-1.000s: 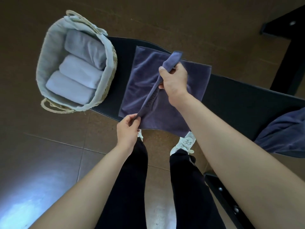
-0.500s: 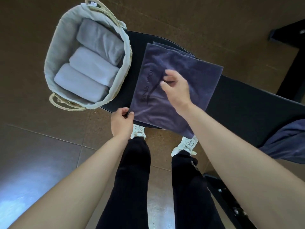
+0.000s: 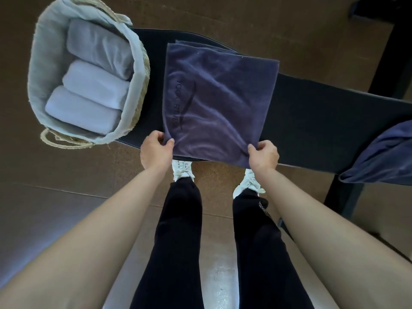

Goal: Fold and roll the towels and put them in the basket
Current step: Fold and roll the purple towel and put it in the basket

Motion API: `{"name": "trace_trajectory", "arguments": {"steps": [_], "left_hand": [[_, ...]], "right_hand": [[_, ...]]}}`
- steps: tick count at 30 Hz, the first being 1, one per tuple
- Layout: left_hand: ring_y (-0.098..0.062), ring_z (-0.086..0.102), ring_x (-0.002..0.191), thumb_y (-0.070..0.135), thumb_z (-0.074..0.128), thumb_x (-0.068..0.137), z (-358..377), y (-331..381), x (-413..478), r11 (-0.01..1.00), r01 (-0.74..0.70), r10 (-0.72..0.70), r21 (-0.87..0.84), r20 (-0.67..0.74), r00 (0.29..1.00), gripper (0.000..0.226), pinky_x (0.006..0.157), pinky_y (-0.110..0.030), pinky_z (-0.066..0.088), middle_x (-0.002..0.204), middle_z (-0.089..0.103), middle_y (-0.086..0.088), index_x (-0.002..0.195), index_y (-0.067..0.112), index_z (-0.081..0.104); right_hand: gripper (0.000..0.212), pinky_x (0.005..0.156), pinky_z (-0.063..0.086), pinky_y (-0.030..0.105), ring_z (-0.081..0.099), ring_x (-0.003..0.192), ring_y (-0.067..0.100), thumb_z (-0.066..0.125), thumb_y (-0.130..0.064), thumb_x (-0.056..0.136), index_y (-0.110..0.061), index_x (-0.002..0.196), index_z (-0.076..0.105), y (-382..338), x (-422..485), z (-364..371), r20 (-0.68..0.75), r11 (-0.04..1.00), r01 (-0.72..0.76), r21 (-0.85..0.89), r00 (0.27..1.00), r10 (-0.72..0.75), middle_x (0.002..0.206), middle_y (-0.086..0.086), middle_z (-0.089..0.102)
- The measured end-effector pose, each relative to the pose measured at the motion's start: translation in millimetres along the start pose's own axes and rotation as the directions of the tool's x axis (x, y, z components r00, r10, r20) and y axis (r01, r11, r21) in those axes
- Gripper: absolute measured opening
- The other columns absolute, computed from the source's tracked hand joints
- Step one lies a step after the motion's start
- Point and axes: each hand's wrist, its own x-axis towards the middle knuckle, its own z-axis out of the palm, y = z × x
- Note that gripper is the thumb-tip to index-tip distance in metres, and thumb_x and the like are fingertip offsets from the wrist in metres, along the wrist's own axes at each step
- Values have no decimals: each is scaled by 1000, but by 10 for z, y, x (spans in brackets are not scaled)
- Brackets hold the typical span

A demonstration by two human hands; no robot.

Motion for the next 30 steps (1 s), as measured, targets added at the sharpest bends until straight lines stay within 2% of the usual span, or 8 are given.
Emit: {"name": "trace_trajectory", "arguments": {"steps": [4, 8, 11, 15, 21, 23, 27, 30], "left_hand": [[-23, 63, 100, 38, 76, 87, 65, 16, -101, 995, 97, -97, -15, 16, 995, 31, 88, -37, 50, 105, 68, 4, 109, 20, 63], [-20, 65, 103, 34, 79, 86, 168, 15, -230, 955, 226, -209, -193, 104, 972, 34, 91, -34, 52, 111, 71, 2, 113, 16, 69], [-17, 68, 92, 30, 77, 89, 218, 37, -352, 917, 261, -207, -301, 199, 958, 25, 81, -29, 52, 103, 74, -2, 106, 11, 73], [-21, 64, 80, 24, 78, 89, 232, 35, -439, 850, 314, -222, -423, 253, 942, 22, 70, -34, 57, 94, 67, -9, 92, 10, 62], [-13, 68, 72, 21, 70, 97, 163, 108, -698, 840, 240, -225, -486, 90, 970, 33, 62, -26, 56, 90, 67, 0, 124, 21, 49], [-15, 69, 67, 19, 64, 101, 103, 79, -765, 850, 205, -176, -485, 105, 979, 29, 61, -25, 56, 87, 70, -2, 124, 23, 47], [-16, 66, 62, 10, 57, 104, -90, 16, -802, 869, 170, -93, -465, 184, 979, 12, 54, -20, 53, 86, 68, -5, 108, 21, 53], [-8, 58, 49, 2, 51, 104, -223, -20, -728, 853, 239, -103, -463, 299, 949, 27, 48, -18, 47, 87, 65, -5, 88, 19, 64]], "right_hand": [[11, 72, 36, 26, 52, 79, 14, 56, -23, 103, -12, 105, 55, 98, -24, -151, -26, 984, 32, 174, 999, -28, 94, -4, 56], [10, 77, 44, 36, 57, 87, 22, 53, -24, 104, -14, 104, 51, 282, -10, -259, -33, 976, 27, 218, 999, -20, 97, 0, 58], [7, 91, 51, 43, 59, 91, 23, 54, -22, 103, -16, 101, 54, 384, 27, -328, -37, 966, 13, 258, 999, -4, 98, 2, 61], [3, 92, 52, 41, 59, 87, 20, 57, -19, 102, -17, 104, 56, 458, 109, -434, -28, 967, 49, 252, 999, -43, 91, 0, 60], [49, 56, 60, 27, 70, 74, 21, 67, -13, 97, -15, 140, 46, 579, 33, -562, 212, 946, 4, 326, 974, -77, 99, 17, 68], [54, 55, 59, 26, 68, 65, 17, 66, -10, 97, -19, 145, 42, 641, -32, -604, 241, 940, 31, 339, 963, -118, 88, 13, 70], [50, 59, 60, 31, 65, 58, 12, 62, -5, 97, -25, 141, 48, 701, -119, -745, 220, 935, 71, 347, 963, -155, 71, 8, 66], [41, 48, 54, 28, 60, 49, 13, 57, 0, 95, -27, 125, 61, 633, -148, -896, 232, 904, 16, 428, 964, -126, 73, 8, 67]]}}
